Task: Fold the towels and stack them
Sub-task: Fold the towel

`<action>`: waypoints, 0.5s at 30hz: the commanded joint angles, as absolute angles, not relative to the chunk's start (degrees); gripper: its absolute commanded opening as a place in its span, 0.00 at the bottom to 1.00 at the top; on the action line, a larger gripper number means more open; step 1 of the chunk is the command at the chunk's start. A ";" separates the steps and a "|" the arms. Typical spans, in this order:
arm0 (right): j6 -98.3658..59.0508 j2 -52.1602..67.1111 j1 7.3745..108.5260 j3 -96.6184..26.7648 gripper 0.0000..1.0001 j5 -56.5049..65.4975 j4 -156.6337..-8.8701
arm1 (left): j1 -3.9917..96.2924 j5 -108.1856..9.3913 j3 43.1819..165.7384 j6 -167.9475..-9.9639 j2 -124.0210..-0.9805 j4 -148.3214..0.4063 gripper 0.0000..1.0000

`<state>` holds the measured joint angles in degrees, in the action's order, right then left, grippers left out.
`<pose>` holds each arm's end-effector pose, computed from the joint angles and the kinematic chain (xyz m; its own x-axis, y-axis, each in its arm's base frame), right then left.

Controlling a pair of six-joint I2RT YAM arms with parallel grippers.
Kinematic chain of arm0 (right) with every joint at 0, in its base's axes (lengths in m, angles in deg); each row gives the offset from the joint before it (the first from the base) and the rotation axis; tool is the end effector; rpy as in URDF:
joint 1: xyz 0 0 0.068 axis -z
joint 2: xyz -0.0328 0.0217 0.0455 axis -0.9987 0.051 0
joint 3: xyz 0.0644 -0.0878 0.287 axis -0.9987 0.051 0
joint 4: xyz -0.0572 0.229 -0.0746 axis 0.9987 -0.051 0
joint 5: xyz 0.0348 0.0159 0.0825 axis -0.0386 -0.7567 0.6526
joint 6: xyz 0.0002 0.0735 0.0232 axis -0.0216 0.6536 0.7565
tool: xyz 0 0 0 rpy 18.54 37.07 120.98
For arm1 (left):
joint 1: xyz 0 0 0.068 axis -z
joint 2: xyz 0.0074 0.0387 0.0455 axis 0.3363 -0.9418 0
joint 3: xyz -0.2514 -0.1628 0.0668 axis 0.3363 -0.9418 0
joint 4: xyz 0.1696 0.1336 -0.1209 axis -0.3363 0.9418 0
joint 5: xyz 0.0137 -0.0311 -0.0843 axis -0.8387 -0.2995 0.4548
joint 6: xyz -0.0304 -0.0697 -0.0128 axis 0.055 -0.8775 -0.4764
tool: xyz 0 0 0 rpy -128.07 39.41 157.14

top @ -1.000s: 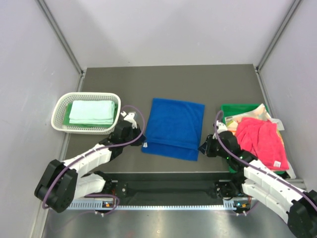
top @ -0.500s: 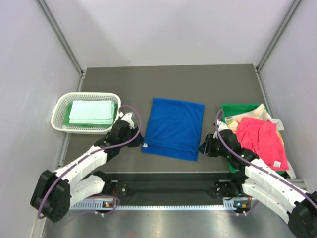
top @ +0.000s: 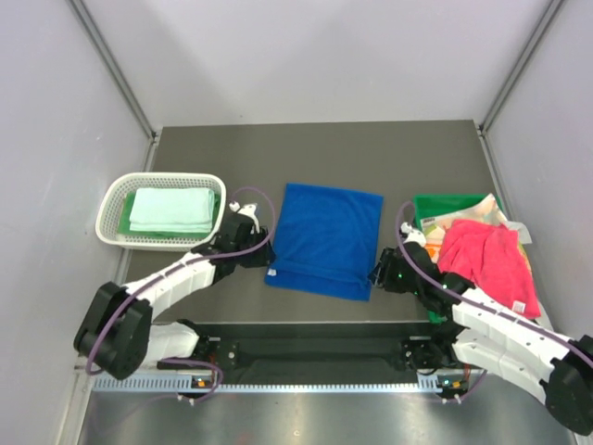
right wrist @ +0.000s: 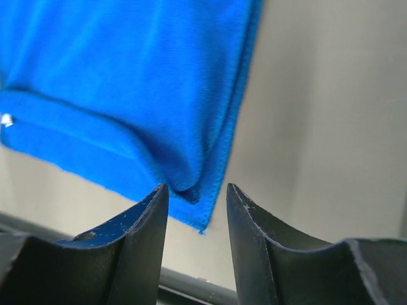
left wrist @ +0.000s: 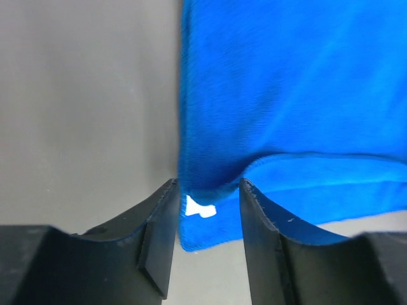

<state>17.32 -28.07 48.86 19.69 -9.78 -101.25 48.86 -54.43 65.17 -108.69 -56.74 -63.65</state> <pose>0.1191 0.0840 0.1901 -0.7710 0.2678 -0.5778 -0.0211 0.8960 0.4435 0.2031 -0.1177 0.2057 -0.7984 -0.1480 -0.5836 0.1254 0.9071 -0.4017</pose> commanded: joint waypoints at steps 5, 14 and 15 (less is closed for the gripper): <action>24.06 -24.04 43.75 19.00 0.43 -16.24 -99.38 | 49.44 -54.58 66.31 -108.75 -58.64 -64.65 0.39; 26.26 -21.58 41.11 20.49 0.45 -17.12 -97.89 | 49.89 -51.69 61.56 -109.54 -53.37 -61.58 0.19; 26.44 -21.31 41.02 20.32 0.45 -17.03 -97.63 | 49.89 -51.59 61.30 -109.63 -53.10 -61.40 0.17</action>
<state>24.79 -21.99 42.37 19.71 -15.53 -100.53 49.56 -52.77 62.64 -109.04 -55.02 -62.60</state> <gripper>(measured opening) 0.449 0.181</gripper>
